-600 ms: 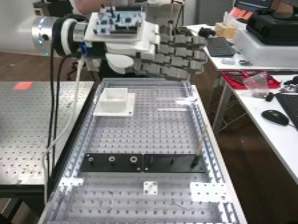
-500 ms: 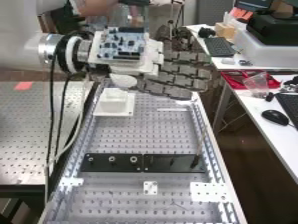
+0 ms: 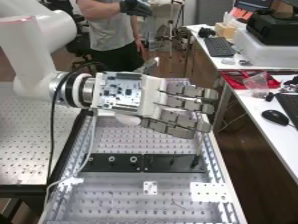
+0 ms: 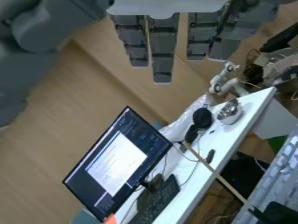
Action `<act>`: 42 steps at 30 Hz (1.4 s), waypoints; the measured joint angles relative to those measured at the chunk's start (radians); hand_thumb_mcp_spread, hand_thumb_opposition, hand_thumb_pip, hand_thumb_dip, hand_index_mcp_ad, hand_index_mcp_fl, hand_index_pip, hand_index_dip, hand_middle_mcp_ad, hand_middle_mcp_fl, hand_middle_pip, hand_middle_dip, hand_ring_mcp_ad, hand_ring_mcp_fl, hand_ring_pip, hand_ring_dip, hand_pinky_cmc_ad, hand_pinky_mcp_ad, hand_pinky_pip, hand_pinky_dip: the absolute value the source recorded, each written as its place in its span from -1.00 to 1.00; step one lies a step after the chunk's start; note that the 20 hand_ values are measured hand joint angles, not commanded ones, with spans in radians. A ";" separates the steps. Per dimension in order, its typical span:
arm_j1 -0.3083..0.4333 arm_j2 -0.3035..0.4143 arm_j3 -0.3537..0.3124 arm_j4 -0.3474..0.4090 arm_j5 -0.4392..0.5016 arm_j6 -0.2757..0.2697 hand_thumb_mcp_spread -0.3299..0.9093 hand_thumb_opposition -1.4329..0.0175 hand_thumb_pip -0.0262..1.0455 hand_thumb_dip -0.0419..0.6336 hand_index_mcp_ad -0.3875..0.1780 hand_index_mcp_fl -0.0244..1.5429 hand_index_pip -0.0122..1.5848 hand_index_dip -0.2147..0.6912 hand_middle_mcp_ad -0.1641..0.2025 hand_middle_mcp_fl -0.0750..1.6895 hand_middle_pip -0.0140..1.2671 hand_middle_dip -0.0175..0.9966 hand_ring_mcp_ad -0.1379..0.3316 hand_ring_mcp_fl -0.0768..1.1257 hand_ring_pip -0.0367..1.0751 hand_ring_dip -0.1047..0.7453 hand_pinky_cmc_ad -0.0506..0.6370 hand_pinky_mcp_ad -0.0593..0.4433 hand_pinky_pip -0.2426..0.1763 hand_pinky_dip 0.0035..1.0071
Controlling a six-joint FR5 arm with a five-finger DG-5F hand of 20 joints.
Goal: Grab the chopstick and place it in the clear container
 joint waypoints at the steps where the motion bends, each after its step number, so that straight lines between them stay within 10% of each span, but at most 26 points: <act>1: 0.001 -0.005 -0.002 0.012 0.013 0.007 -0.17 0.16 -0.10 -0.83 0.48 -0.68 -0.92 -0.12 0.34 -0.54 -0.81 -0.64 0.29 -0.87 -0.81 -0.72 -0.46 -0.30 -0.20 -0.50; 16: 0.024 -0.102 -0.016 0.167 0.210 0.155 0.04 0.01 0.40 -0.34 0.48 -0.58 -0.90 0.09 0.34 -0.37 -0.81 -0.06 0.33 -0.79 -0.77 -0.70 -0.38 -0.22 -0.20 -0.45; 31: 0.059 -0.173 0.027 0.196 0.320 0.229 0.22 -0.03 0.52 -0.02 0.48 -0.68 0.35 -0.29 0.35 -0.44 -0.59 0.10 0.34 -0.54 -0.78 -0.40 -0.34 -0.24 -0.19 -0.61; 42: 0.066 -0.230 0.078 0.164 0.316 0.315 0.24 -0.07 0.49 -0.01 0.46 -0.66 0.41 -0.40 0.34 -0.31 -0.35 0.13 0.32 -0.39 -0.79 -0.28 -0.19 -0.19 -0.09 -0.66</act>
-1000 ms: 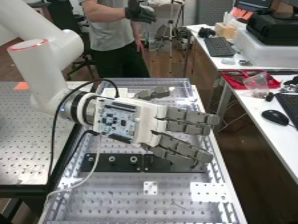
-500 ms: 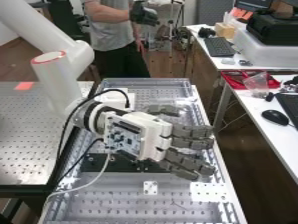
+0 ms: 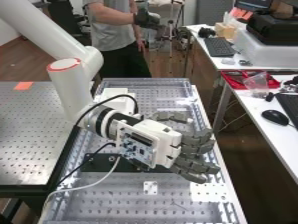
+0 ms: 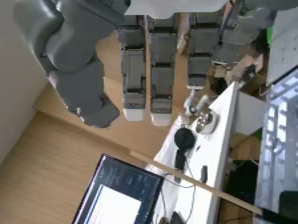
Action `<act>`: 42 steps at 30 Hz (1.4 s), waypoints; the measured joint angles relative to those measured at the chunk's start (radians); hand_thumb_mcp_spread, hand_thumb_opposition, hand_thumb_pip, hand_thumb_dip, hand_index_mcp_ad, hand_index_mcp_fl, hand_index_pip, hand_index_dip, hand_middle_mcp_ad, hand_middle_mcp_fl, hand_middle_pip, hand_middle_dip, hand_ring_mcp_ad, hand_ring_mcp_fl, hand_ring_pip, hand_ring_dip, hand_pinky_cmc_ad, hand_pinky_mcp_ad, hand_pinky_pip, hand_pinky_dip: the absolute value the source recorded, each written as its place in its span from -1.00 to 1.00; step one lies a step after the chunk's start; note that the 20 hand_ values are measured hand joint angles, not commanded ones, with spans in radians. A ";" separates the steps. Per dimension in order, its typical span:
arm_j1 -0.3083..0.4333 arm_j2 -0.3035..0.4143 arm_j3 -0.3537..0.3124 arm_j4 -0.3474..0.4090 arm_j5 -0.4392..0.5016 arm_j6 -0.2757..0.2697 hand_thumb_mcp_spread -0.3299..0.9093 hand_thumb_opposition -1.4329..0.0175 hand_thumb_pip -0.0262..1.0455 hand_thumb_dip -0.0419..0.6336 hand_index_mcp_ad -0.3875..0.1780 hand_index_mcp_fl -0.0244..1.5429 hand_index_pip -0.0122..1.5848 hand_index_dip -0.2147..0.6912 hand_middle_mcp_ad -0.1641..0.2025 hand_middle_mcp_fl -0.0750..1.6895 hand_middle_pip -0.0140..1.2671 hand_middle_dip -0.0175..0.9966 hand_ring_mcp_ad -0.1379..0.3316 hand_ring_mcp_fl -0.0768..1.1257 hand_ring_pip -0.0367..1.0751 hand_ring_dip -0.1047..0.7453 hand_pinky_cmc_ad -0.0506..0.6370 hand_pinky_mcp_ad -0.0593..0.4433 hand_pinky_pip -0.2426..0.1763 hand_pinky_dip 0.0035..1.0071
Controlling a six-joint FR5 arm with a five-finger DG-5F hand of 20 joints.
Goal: Grab the chopstick and place it in the clear container
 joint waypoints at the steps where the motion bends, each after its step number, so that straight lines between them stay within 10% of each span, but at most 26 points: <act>1: 0.000 -0.006 0.005 -0.005 -0.004 0.010 0.25 -0.07 0.48 -0.02 0.46 -0.66 0.41 -0.40 0.36 -0.30 -0.31 0.13 0.32 -0.36 -0.79 -0.28 -0.19 -0.17 -0.05 -0.66; 42: 0.029 -0.086 0.091 -0.046 0.005 0.056 0.44 -0.11 0.16 -0.02 0.27 -0.65 0.72 -0.38 0.33 -0.29 -0.05 0.33 0.15 -0.14 -0.79 0.05 0.17 -0.17 0.14 -0.65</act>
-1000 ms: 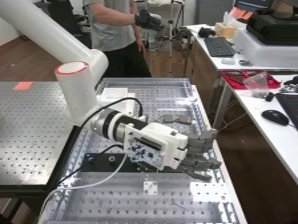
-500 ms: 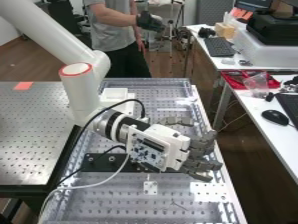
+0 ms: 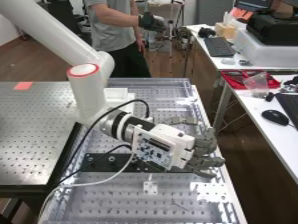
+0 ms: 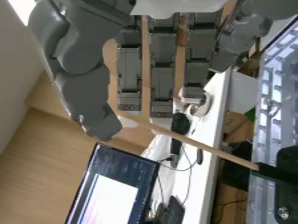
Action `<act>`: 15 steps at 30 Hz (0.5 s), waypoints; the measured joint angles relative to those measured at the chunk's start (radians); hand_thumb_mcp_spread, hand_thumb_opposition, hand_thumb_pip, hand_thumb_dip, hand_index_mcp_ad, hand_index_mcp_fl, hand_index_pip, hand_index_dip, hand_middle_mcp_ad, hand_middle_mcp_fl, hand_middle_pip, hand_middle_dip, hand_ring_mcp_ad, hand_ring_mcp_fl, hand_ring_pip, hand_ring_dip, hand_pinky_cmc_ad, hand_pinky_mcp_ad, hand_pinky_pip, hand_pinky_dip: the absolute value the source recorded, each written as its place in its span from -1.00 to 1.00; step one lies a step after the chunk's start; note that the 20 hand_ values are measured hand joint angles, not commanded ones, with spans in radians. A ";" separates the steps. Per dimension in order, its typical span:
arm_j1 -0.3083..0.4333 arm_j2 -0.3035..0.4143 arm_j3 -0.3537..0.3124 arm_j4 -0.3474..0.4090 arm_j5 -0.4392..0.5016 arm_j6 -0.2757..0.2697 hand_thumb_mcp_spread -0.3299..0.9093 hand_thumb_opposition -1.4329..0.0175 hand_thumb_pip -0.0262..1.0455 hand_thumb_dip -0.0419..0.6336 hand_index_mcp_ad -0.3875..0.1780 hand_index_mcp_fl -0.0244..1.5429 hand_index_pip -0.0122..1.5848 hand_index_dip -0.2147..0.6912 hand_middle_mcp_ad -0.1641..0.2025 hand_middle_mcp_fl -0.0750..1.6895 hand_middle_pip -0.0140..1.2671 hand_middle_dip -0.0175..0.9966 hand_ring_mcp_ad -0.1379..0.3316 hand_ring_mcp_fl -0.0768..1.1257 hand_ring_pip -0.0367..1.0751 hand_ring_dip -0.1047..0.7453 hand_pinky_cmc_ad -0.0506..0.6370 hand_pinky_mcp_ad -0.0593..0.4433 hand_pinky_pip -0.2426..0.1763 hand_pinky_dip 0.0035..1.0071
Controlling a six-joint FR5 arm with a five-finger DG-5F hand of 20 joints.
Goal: Grab the chopstick and place it in the clear container
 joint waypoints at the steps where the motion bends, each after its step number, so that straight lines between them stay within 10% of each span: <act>1: 0.001 -0.003 0.004 -0.005 0.000 0.002 0.44 -0.11 0.16 -0.02 0.24 -0.65 0.72 -0.38 0.35 -0.29 -0.05 0.33 0.15 -0.14 -0.79 0.06 0.24 -0.17 0.14 -0.65; 15: -0.002 -0.011 0.015 -0.012 0.011 0.006 0.47 -0.13 0.16 -0.02 0.23 -0.66 0.72 -0.38 0.24 -0.25 -0.01 0.35 -0.05 -0.10 -0.79 0.13 0.26 -0.16 0.22 -0.66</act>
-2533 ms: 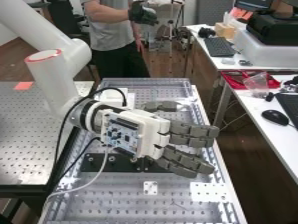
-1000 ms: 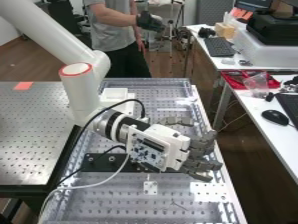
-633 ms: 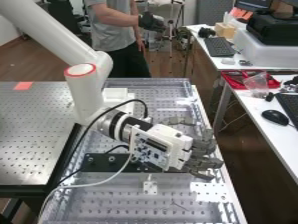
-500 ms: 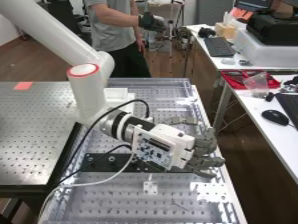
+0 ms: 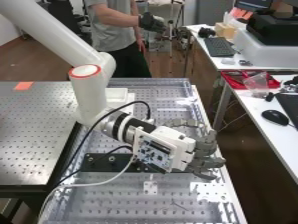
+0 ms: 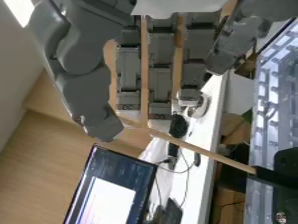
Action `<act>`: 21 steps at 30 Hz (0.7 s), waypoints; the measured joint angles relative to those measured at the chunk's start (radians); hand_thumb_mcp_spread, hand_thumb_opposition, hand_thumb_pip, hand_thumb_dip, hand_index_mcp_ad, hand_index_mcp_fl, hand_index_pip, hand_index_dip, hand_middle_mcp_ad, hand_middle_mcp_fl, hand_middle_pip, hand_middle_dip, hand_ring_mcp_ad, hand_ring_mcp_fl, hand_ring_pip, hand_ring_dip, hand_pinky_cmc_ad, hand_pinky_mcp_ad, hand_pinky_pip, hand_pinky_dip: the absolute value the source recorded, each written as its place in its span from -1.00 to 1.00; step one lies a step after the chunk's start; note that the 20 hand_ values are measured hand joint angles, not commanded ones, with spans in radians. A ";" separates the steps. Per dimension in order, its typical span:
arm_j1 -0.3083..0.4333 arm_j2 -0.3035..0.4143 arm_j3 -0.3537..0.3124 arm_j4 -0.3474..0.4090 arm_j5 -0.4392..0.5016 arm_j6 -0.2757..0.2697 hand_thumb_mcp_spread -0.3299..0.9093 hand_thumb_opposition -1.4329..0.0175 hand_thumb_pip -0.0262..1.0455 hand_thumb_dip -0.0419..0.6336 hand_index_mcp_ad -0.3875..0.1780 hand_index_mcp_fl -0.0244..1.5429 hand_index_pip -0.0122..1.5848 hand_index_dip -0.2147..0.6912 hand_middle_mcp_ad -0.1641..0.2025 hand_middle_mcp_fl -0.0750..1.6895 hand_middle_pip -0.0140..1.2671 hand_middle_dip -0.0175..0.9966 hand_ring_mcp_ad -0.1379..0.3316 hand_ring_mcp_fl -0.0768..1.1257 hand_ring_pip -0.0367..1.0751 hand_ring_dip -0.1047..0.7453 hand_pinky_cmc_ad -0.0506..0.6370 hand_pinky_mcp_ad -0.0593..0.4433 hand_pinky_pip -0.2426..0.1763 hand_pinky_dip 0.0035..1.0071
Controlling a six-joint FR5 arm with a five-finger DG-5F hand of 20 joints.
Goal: Grab the chopstick and place it in the clear container
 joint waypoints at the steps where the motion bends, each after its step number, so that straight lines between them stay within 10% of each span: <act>1: 0.000 -0.001 0.001 -0.002 0.003 -0.001 0.47 -0.13 0.16 -0.02 0.23 -0.66 0.72 -0.38 0.24 -0.24 0.01 0.36 -0.06 -0.09 -0.78 0.13 0.28 -0.17 0.22 -0.66; 21: 0.002 -0.003 0.007 -0.010 0.023 -0.014 0.50 -0.19 0.13 -0.02 0.18 -0.48 0.71 -0.38 0.21 -0.12 0.08 0.36 -0.17 0.03 -0.78 0.23 0.36 -0.10 0.29 -0.66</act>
